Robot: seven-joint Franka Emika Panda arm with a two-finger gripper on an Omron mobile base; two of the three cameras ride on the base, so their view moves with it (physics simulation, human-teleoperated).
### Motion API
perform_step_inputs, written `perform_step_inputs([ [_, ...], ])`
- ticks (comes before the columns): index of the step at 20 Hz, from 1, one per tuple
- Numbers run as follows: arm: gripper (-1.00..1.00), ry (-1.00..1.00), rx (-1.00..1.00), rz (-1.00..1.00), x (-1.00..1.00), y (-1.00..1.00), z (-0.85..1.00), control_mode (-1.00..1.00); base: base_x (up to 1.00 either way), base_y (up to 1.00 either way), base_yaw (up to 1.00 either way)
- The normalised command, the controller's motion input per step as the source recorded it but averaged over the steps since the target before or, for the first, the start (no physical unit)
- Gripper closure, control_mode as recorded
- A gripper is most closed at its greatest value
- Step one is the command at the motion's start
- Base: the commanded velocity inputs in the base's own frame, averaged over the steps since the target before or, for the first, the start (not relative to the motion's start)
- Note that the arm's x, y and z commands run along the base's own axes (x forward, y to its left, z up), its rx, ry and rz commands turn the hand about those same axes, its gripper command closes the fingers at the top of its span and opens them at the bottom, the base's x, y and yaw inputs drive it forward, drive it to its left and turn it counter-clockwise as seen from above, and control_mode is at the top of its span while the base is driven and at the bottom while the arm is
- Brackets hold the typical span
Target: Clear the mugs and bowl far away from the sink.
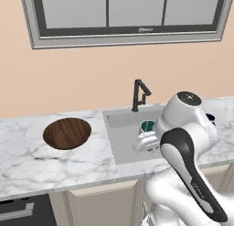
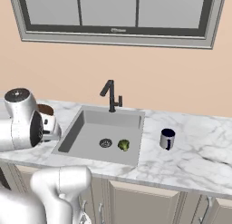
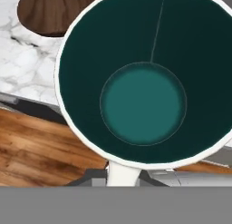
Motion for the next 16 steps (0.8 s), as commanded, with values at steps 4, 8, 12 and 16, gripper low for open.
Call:
perform_step_inputs([
  [4, 1.00, 0.33, -0.03, -0.03, -0.12, -0.94, 0.94, -1.00, 0.00, 0.00, 0.00],
  [8, 1.00, -0.02, -0.02, -0.05, -0.25, -0.32, 0.27, -1.00, 0.00, 0.00, 0.00],
  [12, 1.00, -0.03, -0.10, -0.07, -0.28, 0.10, 0.22, -1.00, 0.00, 0.00, 0.00],
  [16, 1.00, -0.08, -0.01, -0.05, -0.12, 0.06, 0.08, -1.00, 0.00, 0.00, 0.00],
])
